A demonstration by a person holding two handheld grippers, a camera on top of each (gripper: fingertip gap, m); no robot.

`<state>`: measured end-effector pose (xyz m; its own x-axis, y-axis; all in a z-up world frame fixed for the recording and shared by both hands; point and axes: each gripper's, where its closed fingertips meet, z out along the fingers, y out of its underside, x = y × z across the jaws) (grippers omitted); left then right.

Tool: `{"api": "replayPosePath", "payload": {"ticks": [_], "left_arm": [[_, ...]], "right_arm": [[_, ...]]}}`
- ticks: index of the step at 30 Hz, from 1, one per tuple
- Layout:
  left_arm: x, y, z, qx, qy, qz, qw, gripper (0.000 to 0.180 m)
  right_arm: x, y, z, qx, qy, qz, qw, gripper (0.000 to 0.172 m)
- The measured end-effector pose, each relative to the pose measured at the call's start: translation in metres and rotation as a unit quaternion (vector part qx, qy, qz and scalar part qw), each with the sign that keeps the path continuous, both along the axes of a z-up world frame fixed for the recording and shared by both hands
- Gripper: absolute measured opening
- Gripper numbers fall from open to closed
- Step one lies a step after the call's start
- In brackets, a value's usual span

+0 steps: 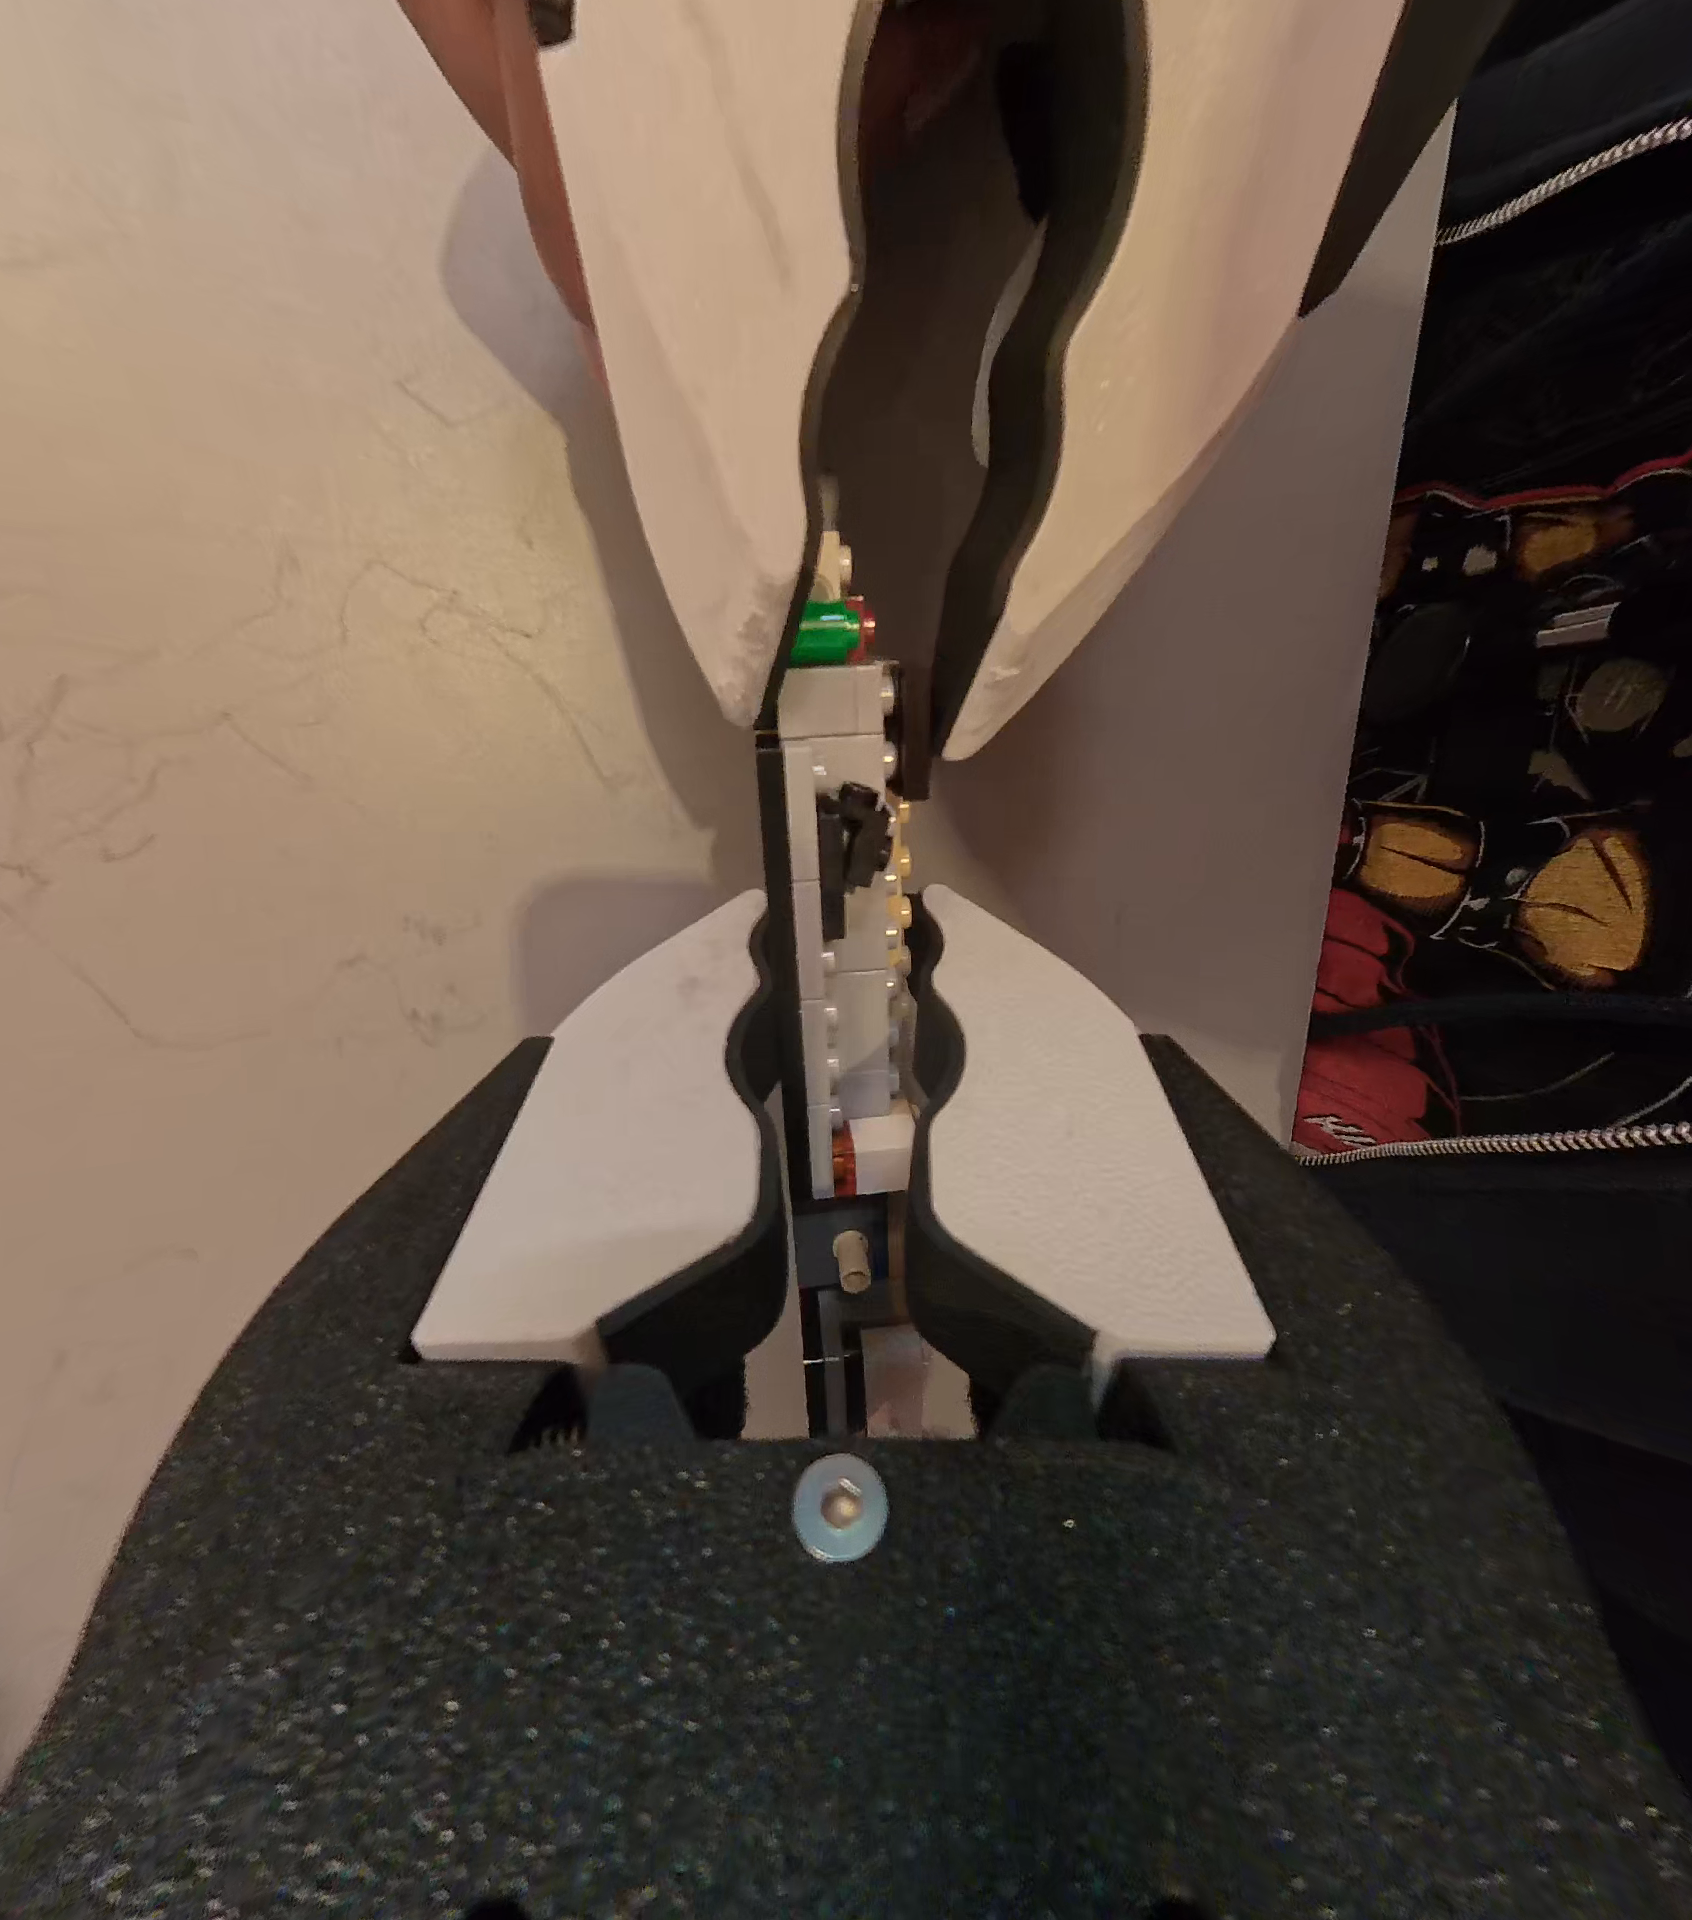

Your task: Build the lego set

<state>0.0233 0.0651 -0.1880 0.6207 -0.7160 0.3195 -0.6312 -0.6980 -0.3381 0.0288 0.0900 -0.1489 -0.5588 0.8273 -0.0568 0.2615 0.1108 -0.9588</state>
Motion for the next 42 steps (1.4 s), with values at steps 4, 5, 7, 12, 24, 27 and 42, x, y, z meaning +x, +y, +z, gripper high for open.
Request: {"api": "replayPosePath", "payload": {"ticks": [4, 5, 7, 12, 24, 27, 42], "left_arm": [[0.0002, -0.0001, 0.0012, -0.004, -0.002, 0.001, 1.0, 0.022], [0.0005, -0.0005, 0.0018, -0.006, -0.004, 0.0, 1.0, 0.022], [0.0006, -0.0003, 0.0024, -0.006, -0.002, 0.0, 1.0, 0.021], [0.0003, -0.0008, 0.002, -0.008, 0.0, 0.0, 1.0, 0.021], [-0.0006, -0.0002, 0.0016, -0.008, 0.006, -0.003, 1.0, 0.021], [-0.0009, 0.0004, 0.0015, -0.008, 0.007, -0.002, 1.0, 0.021], [-0.0013, 0.0001, -0.0013, -0.015, -0.009, 0.007, 1.0, 0.022]], "right_arm": [[-0.0003, 0.0001, 0.0009, 0.011, 0.011, 0.0, 1.0, 0.02], [-0.0004, 0.0, 0.0014, 0.01, 0.013, 0.0, 1.0, 0.02], [-0.0004, 0.0004, 0.0018, 0.006, 0.014, 0.0, 1.0, 0.02], [-0.0005, 0.0001, 0.0012, 0.011, 0.016, 0.0, 1.0, 0.02], [-0.0009, 0.0007, 0.0006, 0.019, 0.02, 0.0, 1.0, 0.019], [-0.0011, 0.0012, 0.0004, 0.017, 0.018, -0.001, 1.0, 0.019], [-0.0049, 0.0003, -0.0024, 0.001, 0.003, -0.013, 1.0, 0.021]]}}
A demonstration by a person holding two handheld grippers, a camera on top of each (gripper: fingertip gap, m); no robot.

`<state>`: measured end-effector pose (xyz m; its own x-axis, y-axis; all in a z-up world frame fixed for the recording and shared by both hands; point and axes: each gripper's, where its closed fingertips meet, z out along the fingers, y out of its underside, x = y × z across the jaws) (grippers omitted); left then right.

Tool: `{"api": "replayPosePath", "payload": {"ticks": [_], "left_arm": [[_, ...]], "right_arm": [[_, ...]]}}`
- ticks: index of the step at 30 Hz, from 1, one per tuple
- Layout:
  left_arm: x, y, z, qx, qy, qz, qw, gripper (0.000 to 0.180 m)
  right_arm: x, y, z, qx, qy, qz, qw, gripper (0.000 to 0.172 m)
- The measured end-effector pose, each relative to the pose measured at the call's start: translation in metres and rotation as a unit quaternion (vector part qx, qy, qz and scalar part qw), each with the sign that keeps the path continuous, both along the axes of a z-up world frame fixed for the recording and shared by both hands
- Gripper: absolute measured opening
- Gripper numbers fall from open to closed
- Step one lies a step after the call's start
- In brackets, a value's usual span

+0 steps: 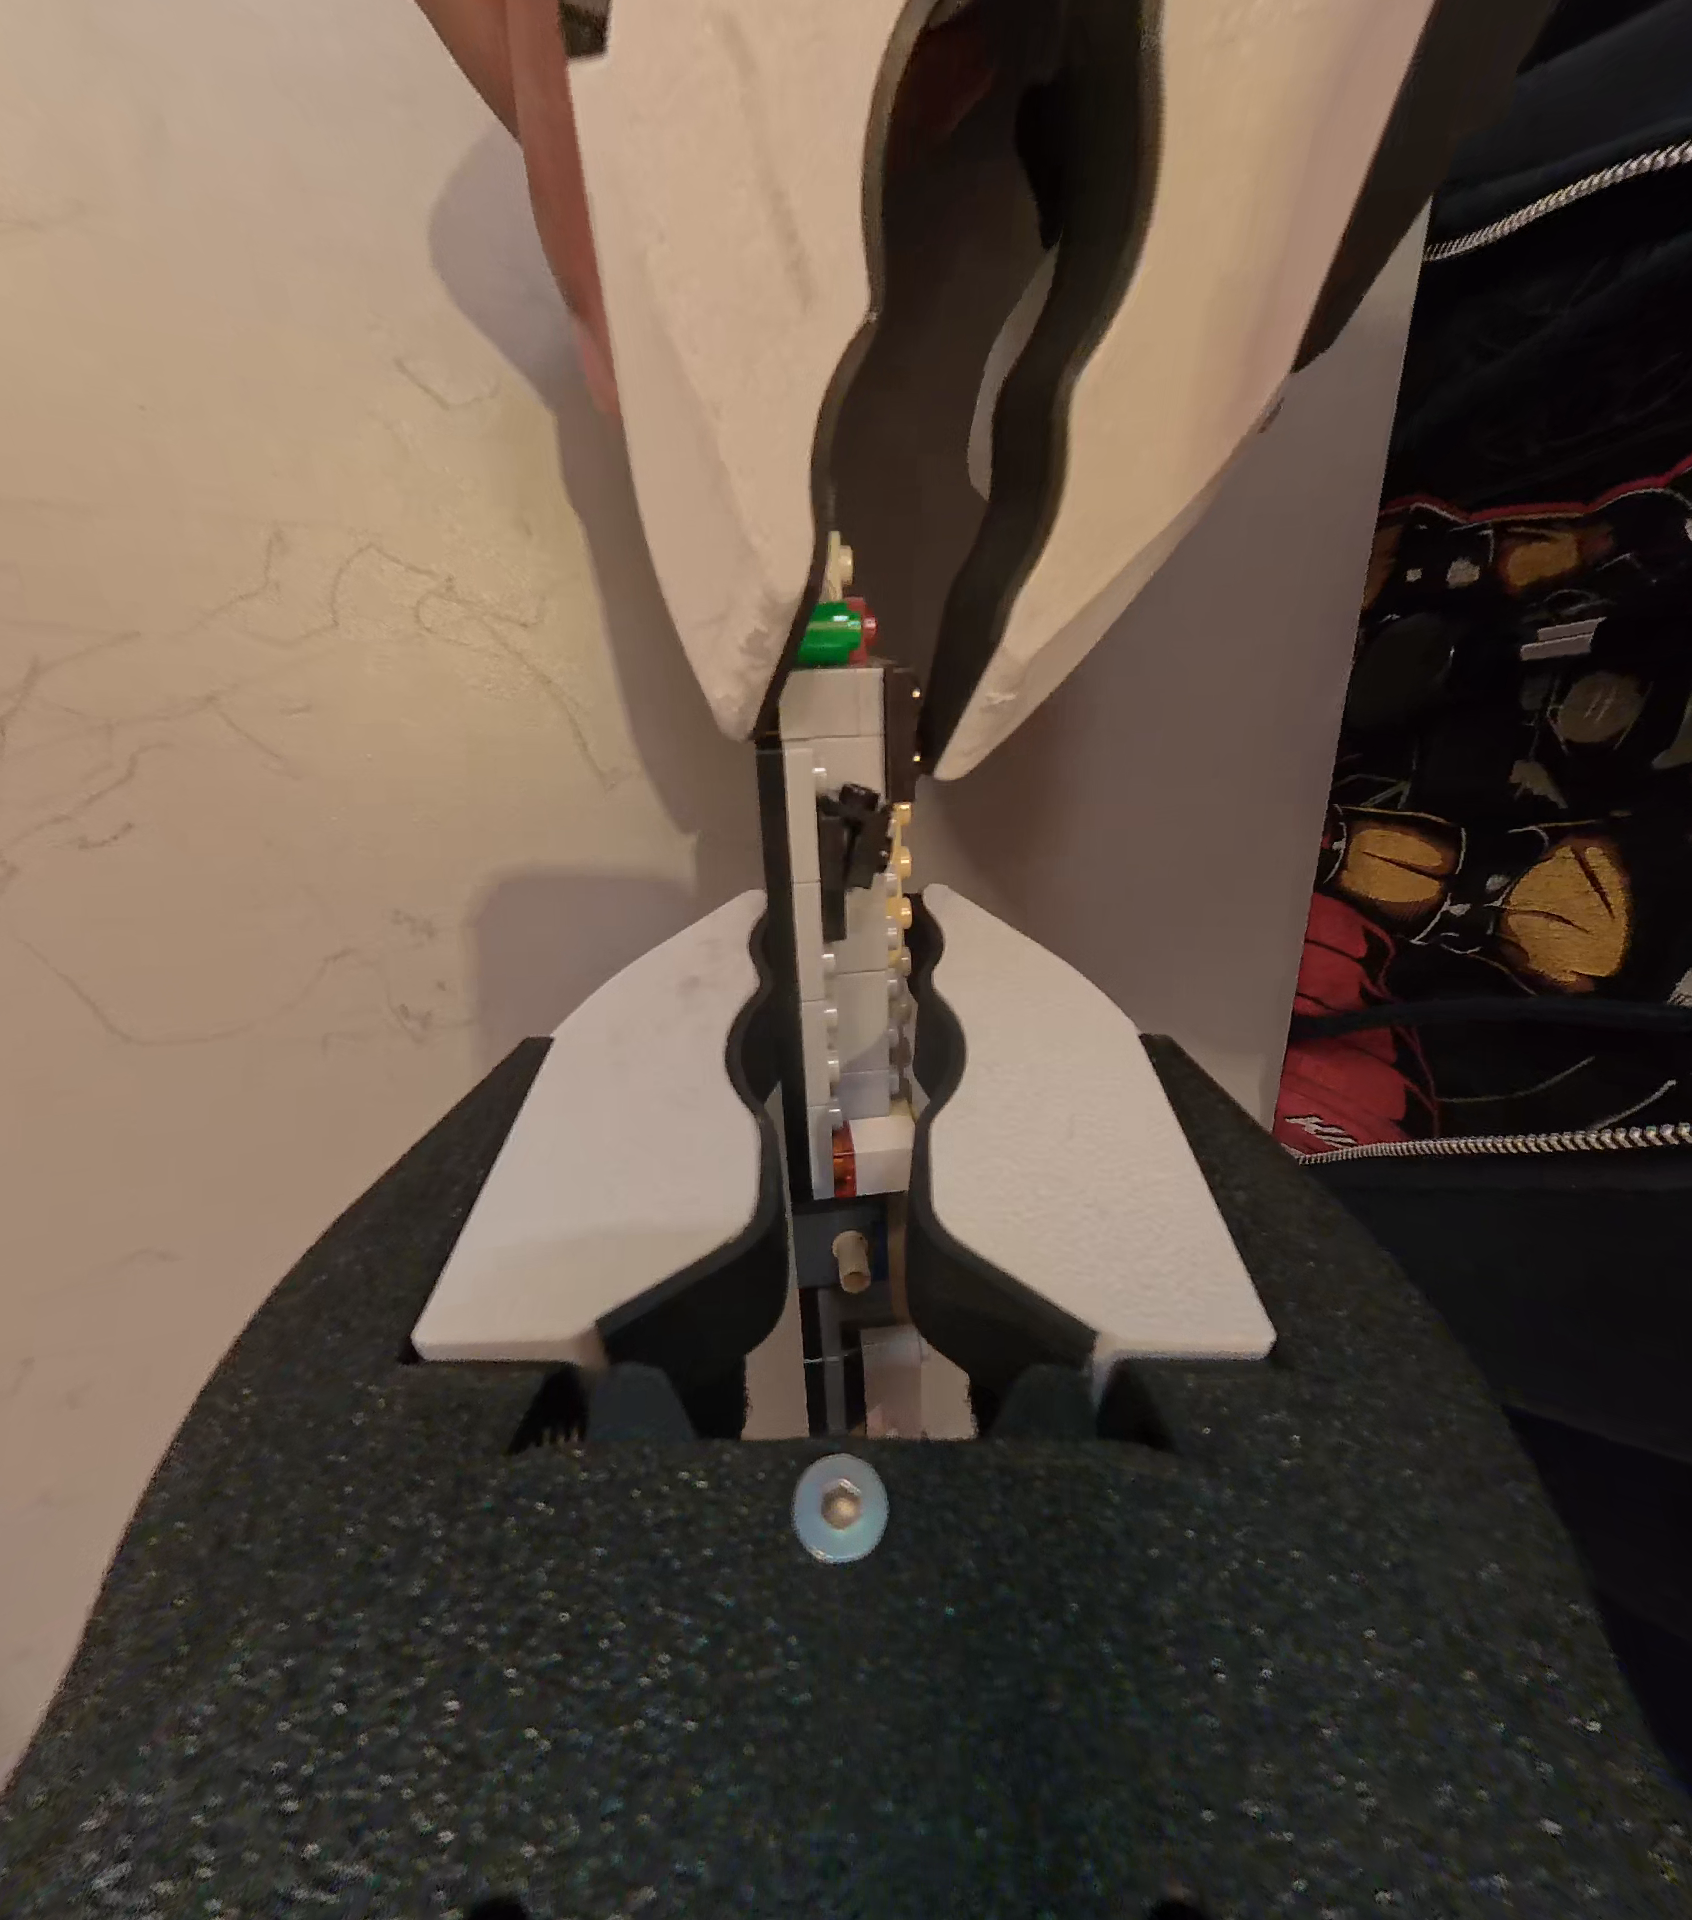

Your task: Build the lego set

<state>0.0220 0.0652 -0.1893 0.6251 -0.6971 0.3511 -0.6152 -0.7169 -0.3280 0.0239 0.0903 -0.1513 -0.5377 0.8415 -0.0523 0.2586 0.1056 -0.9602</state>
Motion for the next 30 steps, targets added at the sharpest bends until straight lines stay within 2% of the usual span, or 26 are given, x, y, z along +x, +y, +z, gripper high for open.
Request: {"api": "replayPosePath", "payload": {"ticks": [10, 23, 30], "left_arm": [[0.0007, -0.0012, 0.0008, 0.008, 0.017, -0.012, 1.0, 0.022], [0.0022, -0.0027, 0.0022, -0.004, -0.011, -0.003, 1.0, 0.022], [-0.0015, 0.0001, -0.0017, -0.012, -0.005, 0.019, 1.0, 0.022]], "right_arm": [[0.002, -0.0011, -0.0004, 0.017, 0.008, 0.009, 1.0, 0.02], [0.0014, -0.0018, 0.002, 0.003, 0.011, 0.012, 1.0, 0.02], [-0.0025, -0.0008, 0.003, 0.018, 0.018, -0.01, 1.0, 0.03]]}}
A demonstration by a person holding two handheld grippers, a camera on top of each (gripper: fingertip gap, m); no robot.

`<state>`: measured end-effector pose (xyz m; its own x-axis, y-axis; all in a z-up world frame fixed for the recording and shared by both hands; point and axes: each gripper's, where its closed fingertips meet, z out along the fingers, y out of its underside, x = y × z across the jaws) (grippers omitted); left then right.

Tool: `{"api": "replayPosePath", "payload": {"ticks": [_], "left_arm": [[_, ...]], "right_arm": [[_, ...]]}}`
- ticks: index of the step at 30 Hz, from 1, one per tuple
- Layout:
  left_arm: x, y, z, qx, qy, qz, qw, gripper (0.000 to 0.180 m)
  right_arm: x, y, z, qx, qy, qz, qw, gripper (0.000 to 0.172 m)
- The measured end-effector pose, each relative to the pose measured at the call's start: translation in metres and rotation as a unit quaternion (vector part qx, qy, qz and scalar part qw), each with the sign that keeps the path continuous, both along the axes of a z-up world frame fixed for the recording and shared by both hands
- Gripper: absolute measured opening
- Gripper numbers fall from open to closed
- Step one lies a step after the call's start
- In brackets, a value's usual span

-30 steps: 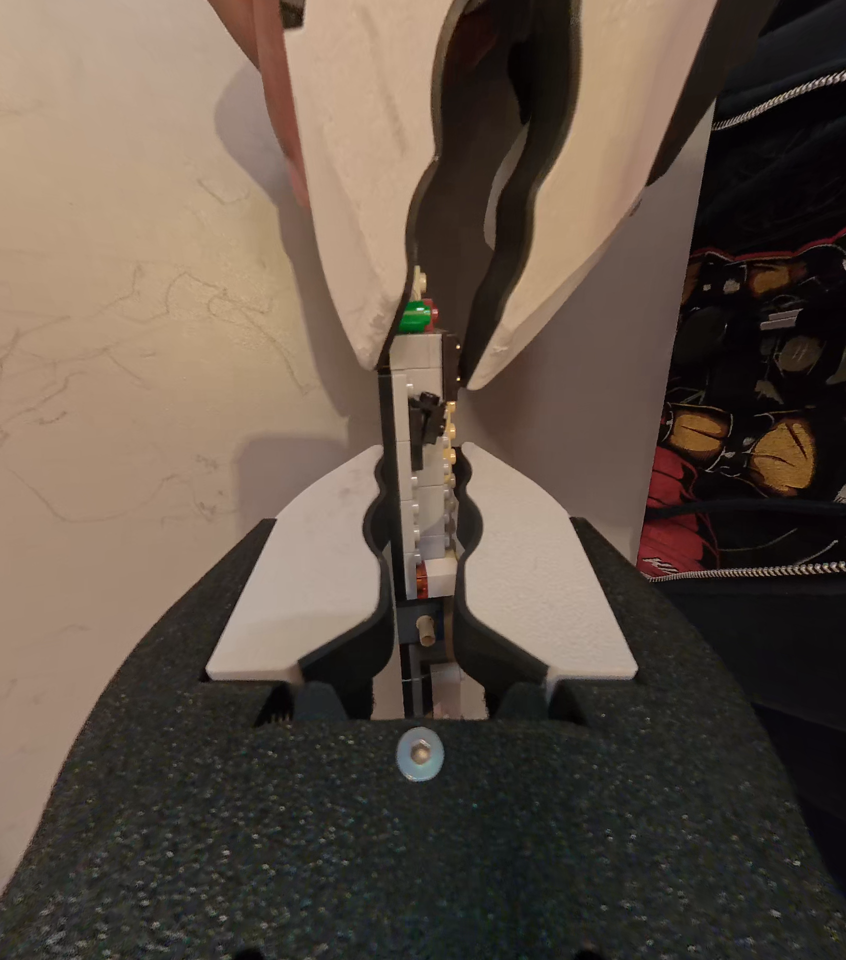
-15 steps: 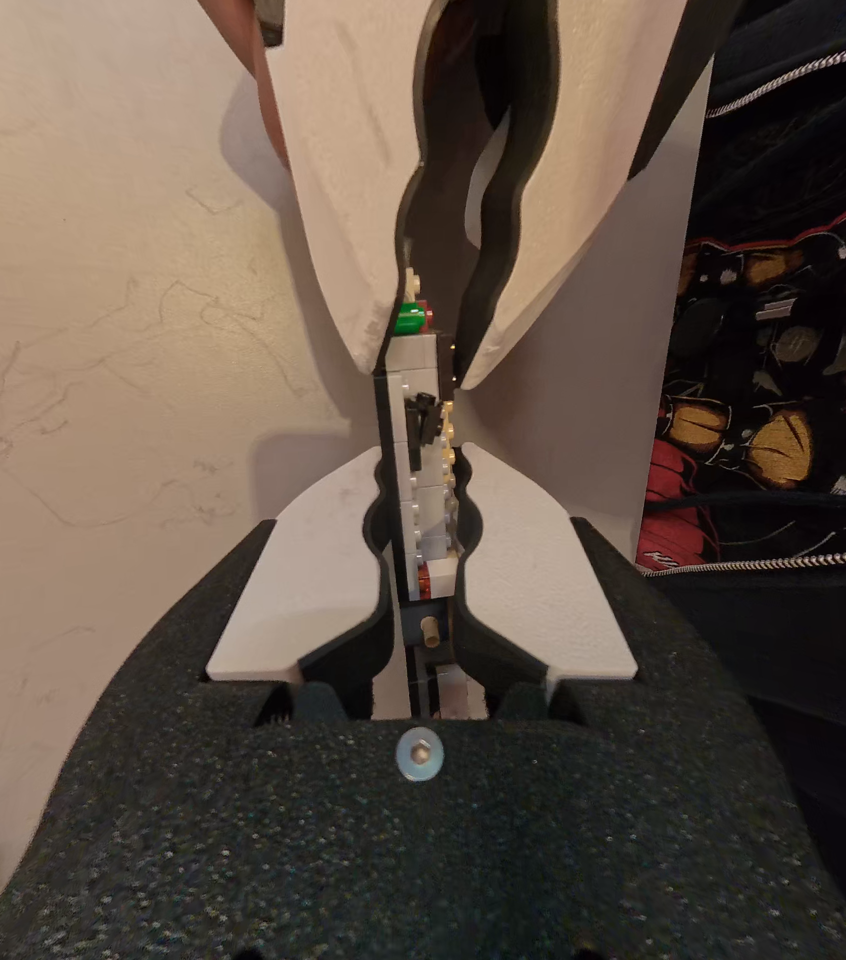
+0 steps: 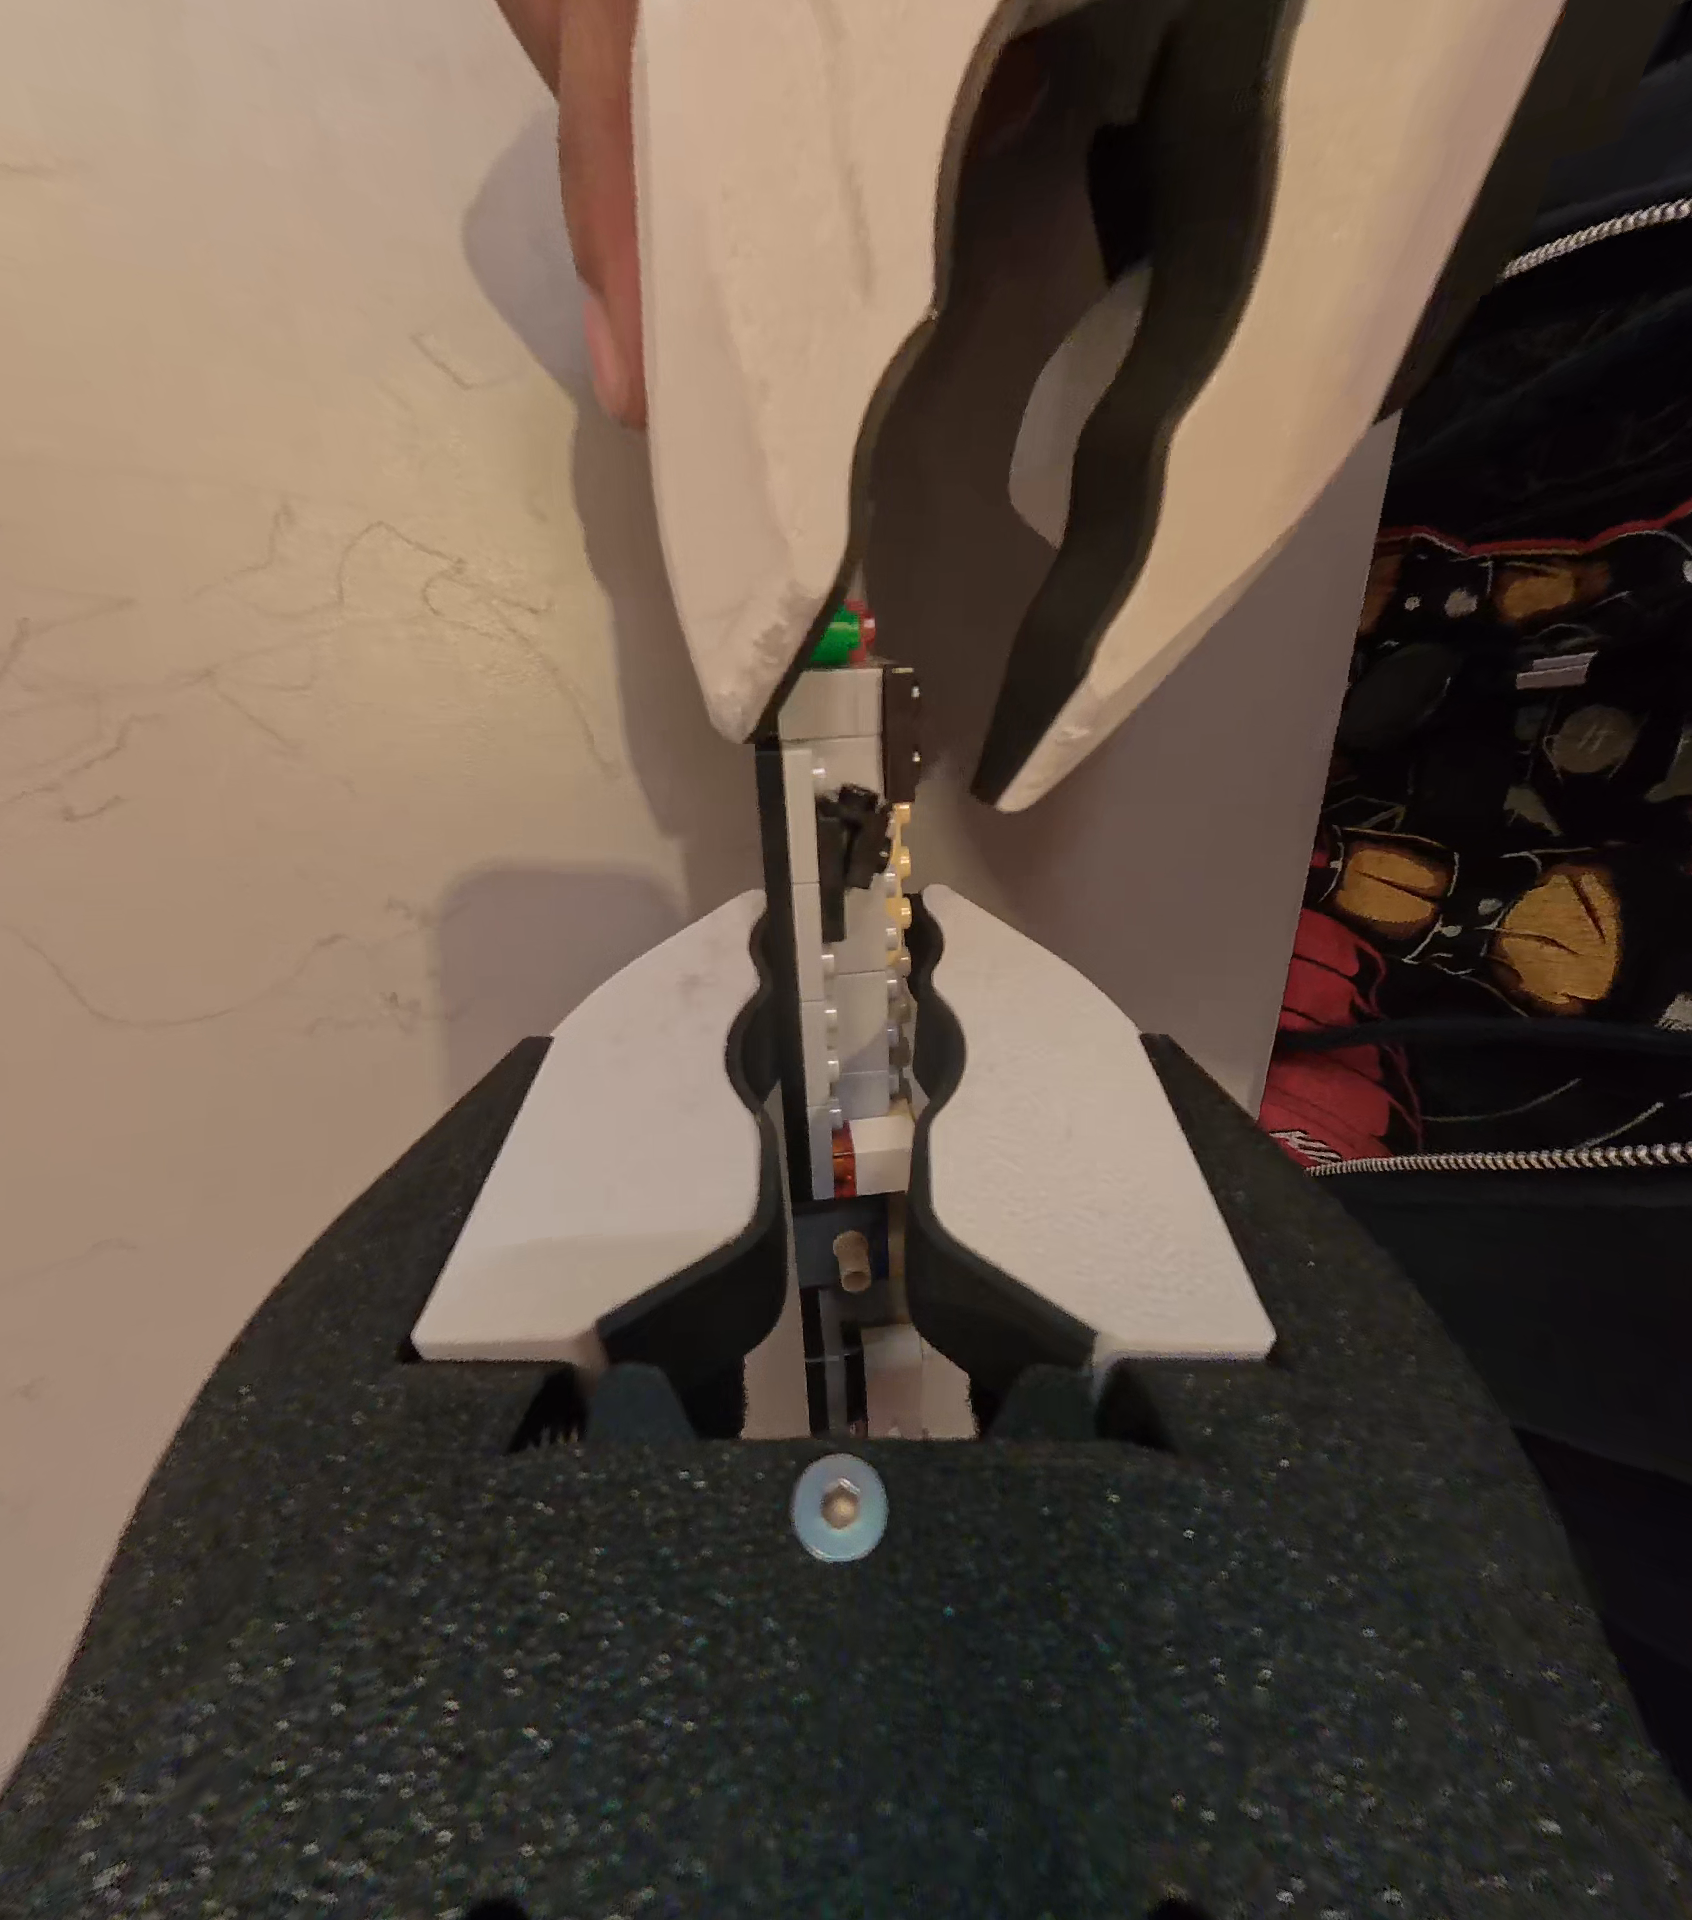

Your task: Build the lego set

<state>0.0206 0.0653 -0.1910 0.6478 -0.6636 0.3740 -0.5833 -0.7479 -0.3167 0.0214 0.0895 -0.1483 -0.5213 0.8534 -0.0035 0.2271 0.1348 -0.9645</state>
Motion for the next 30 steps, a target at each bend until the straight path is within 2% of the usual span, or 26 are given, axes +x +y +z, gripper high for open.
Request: {"api": "replayPosePath", "payload": {"ticks": [6, 16, 30], "left_arm": [[-0.002, 0.001, -0.005, -0.001, 0.028, 0.005, 1.0, 0.022], [0.002, -0.001, -0.006, -0.008, 0.061, -0.011, 0.998, 0.021], [-0.001, -0.004, -0.008, -0.015, 0.05, -0.004, 0.999, 0.022]], "right_arm": [[-0.006, 0.003, 0.004, -0.012, 0.0, -0.037, 0.999, 0.035], [-0.013, 0.004, -0.004, 0.05, -0.017, -0.094, 0.994, 0.031], [-0.01, 0.007, -0.003, 0.05, -0.021, -0.093, 0.994, 0.028]]}}
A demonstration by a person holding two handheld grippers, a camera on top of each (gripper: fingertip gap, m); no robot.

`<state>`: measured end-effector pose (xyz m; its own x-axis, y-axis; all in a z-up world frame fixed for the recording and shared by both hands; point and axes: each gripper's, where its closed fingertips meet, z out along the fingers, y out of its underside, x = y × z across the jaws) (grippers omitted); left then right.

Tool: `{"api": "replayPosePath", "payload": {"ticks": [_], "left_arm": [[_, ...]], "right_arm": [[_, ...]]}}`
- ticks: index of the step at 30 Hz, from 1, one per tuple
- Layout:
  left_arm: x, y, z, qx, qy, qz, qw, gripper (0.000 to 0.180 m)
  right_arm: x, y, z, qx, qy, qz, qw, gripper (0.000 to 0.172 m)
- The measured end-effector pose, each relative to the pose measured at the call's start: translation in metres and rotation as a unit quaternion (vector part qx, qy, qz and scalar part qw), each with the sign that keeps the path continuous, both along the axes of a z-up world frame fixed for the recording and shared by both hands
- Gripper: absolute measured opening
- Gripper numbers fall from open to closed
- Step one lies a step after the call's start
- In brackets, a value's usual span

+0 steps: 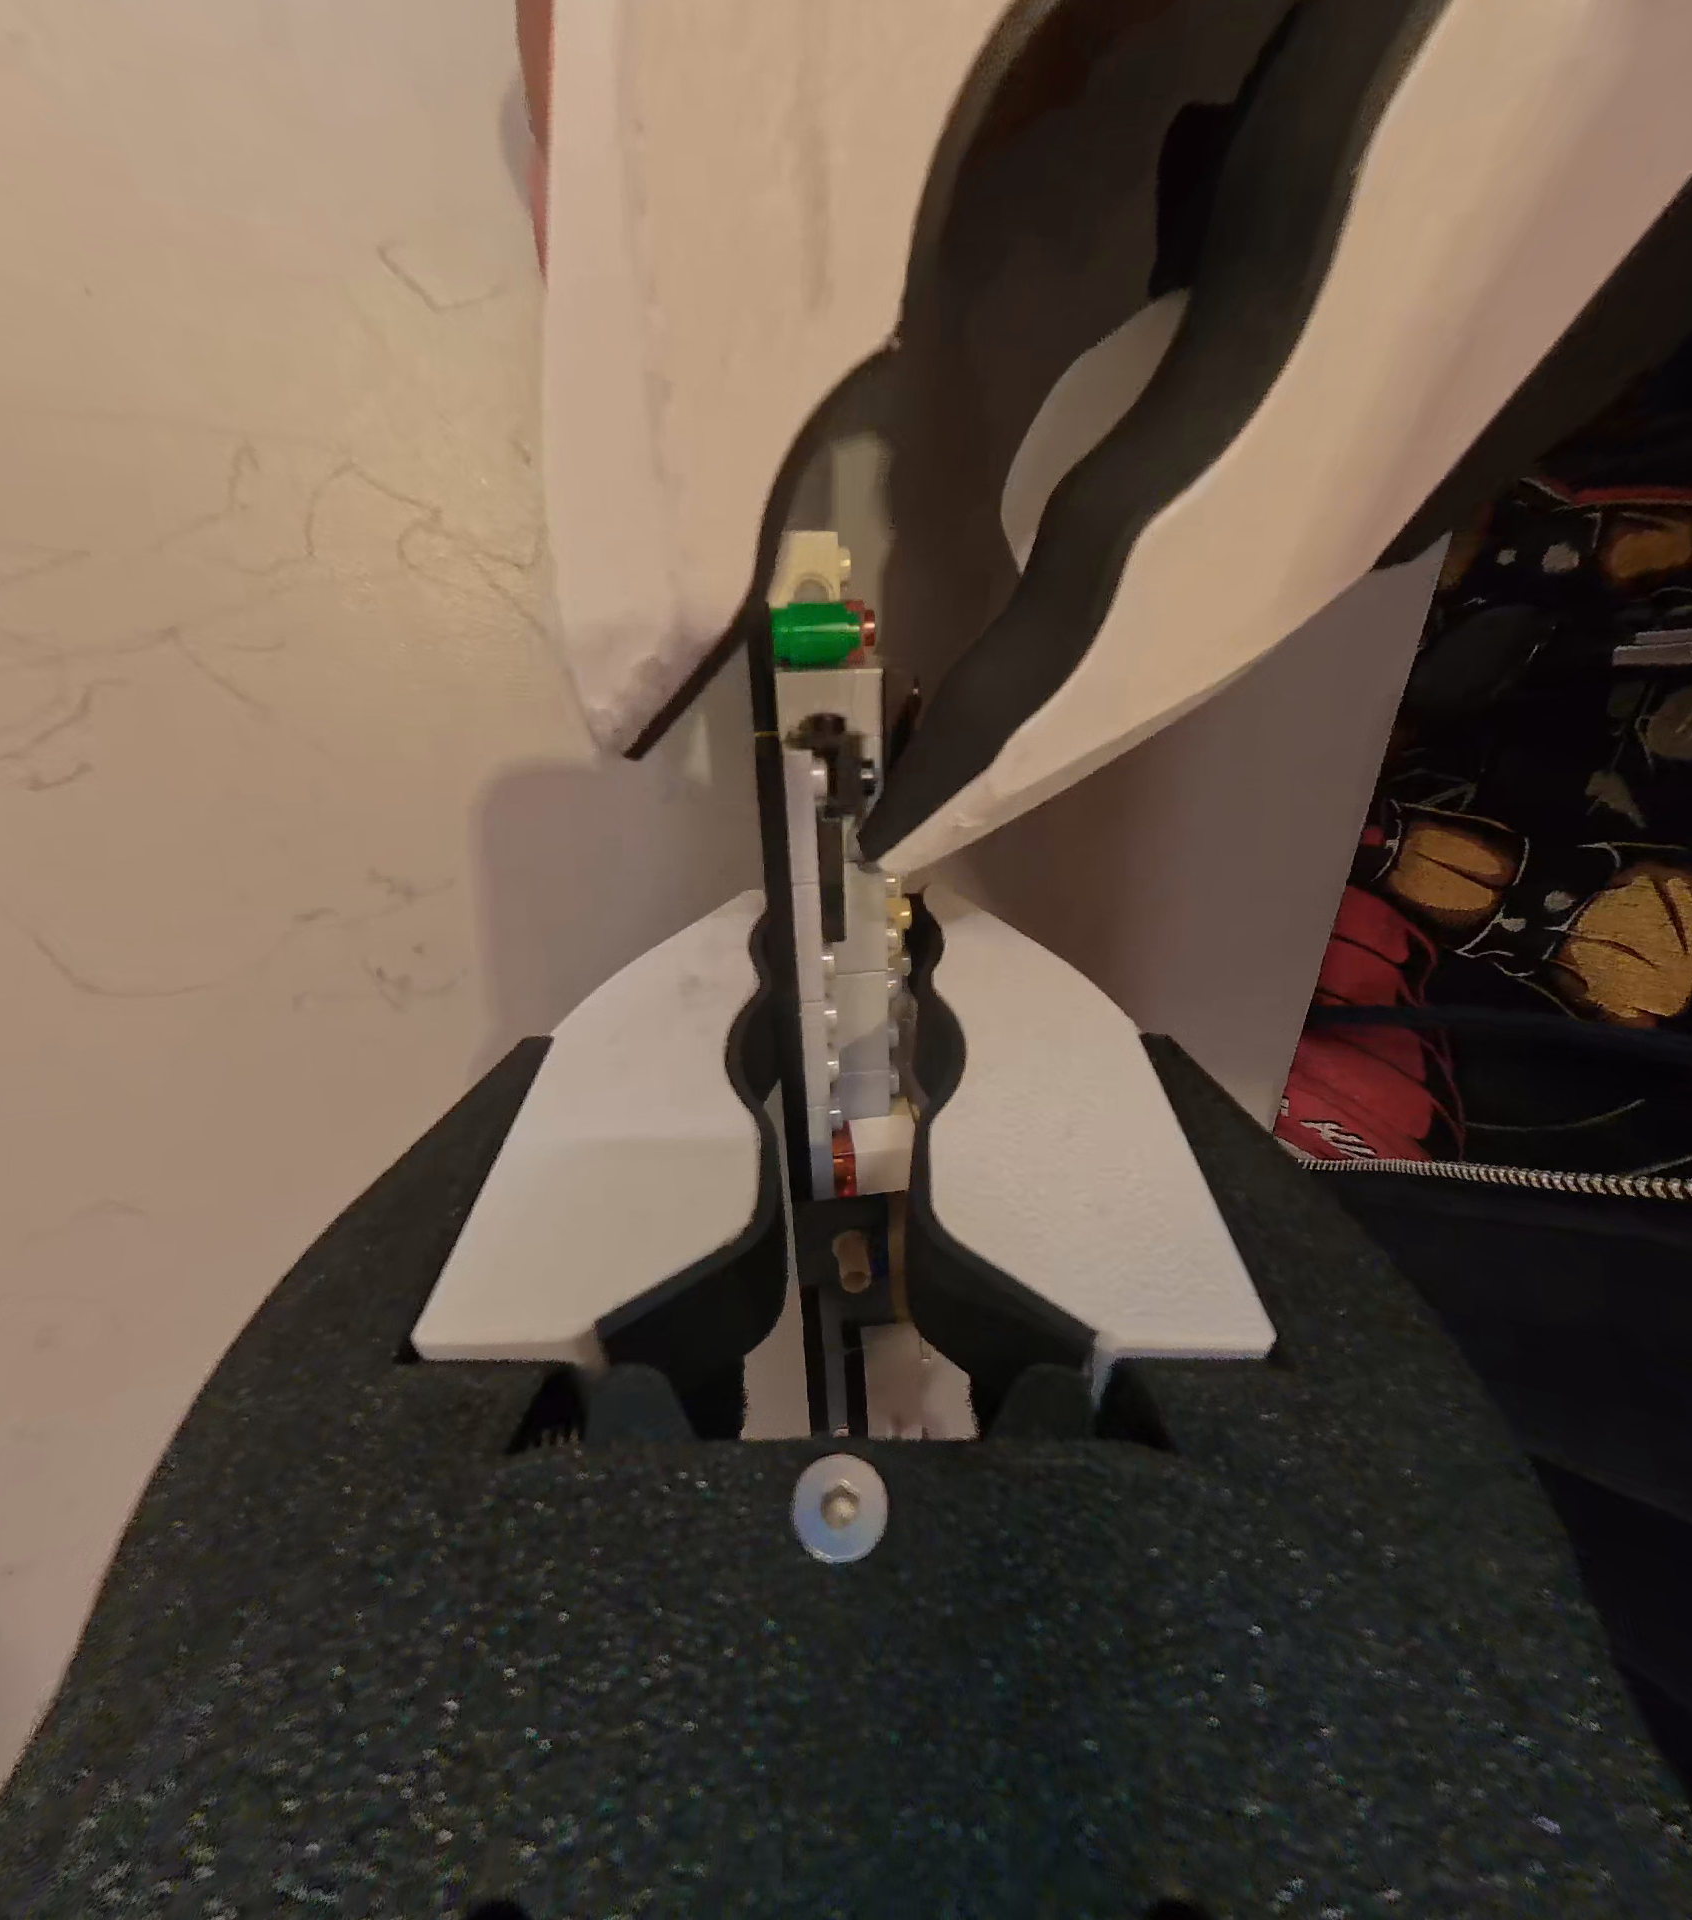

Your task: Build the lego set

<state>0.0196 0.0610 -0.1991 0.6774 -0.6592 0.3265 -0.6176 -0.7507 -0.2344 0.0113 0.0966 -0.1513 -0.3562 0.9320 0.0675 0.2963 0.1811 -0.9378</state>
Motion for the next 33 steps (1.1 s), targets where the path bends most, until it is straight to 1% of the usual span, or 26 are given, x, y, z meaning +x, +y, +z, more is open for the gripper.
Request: {"api": "replayPosePath", "payload": {"ticks": [3, 9, 13, 18, 24, 33], "left_arm": [[0.0, -0.001, 0.0, -0.003, -0.003, -0.002, 1.0, 0.022], [-0.001, -0.002, -0.001, -0.01, -0.003, -0.007, 1.0, 0.022], [-0.001, -0.006, -0.001, -0.011, 0.005, -0.027, 1.0, 0.022], [0.003, -0.01, 0.001, -0.014, 0.007, -0.055, 0.998, 0.022], [0.005, -0.012, 0.001, -0.013, 0.02, -0.075, 0.997, 0.022], [0.006, -0.011, -0.001, -0.015, 0.029, -0.087, 0.996, 0.022]], "right_arm": [[0.001, -0.001, 0.001, -0.017, -0.002, 0.008, 1.0, 0.028], [0.007, -0.003, 0.0, -0.02, -0.01, 0.044, 0.999, 0.028], [0.013, -0.002, 0.004, -0.047, -0.016, 0.08, 0.996, 0.025], [0.019, -0.01, -0.001, -0.086, -0.038, 0.13, 0.987, 0.025], [0.02, -0.014, -0.002, -0.105, -0.045, 0.145, 0.983, 0.023], [0.022, -0.019, -0.005, -0.115, -0.057, 0.161, 0.979, 0.013]]}}
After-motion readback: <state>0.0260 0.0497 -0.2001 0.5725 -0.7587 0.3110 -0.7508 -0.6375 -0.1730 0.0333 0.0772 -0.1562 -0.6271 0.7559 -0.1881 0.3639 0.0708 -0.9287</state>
